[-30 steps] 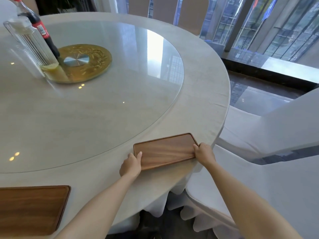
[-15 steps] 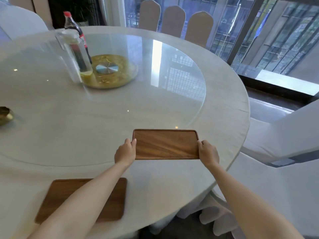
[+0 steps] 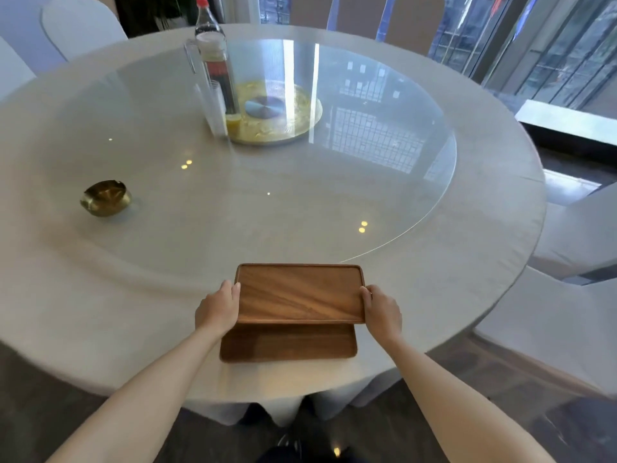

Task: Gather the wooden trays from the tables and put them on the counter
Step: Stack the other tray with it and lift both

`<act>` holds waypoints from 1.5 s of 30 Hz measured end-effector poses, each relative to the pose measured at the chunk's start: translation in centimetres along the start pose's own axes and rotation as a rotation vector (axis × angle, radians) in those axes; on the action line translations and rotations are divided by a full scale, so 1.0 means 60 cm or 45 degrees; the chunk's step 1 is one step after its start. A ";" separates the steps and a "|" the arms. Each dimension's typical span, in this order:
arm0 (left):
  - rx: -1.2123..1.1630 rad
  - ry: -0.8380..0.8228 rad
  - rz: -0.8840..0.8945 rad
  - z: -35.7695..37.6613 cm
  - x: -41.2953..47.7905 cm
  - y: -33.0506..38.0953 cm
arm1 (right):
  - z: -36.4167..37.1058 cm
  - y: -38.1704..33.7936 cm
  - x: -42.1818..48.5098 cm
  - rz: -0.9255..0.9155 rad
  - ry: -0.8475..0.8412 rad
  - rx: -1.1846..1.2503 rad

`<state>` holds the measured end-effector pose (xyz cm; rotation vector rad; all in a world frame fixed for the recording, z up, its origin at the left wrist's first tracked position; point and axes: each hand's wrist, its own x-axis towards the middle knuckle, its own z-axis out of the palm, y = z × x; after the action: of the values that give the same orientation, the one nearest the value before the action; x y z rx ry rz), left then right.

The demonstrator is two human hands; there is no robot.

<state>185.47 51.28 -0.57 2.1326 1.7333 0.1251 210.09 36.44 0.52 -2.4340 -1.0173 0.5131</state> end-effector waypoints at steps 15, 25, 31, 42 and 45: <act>0.123 -0.147 -0.062 0.037 -0.061 -0.066 | 0.039 0.008 -0.079 -0.097 -0.185 -0.282; 0.117 -0.192 -0.132 0.039 -0.068 -0.071 | 0.029 0.003 -0.086 -0.126 -0.407 -0.400; 0.081 -0.175 -0.157 0.036 -0.066 -0.066 | 0.026 0.002 -0.085 -0.097 -0.421 -0.397; -0.114 -0.362 -0.354 0.031 -0.051 -0.066 | 0.034 -0.012 -0.076 0.399 -0.362 0.168; -0.224 -0.458 -0.364 0.031 -0.043 -0.067 | 0.040 -0.018 -0.066 0.465 -0.426 0.201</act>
<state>181.75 49.00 -3.26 1.6441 1.7147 -0.1688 205.69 34.84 -0.27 -2.4462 -0.6167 1.1090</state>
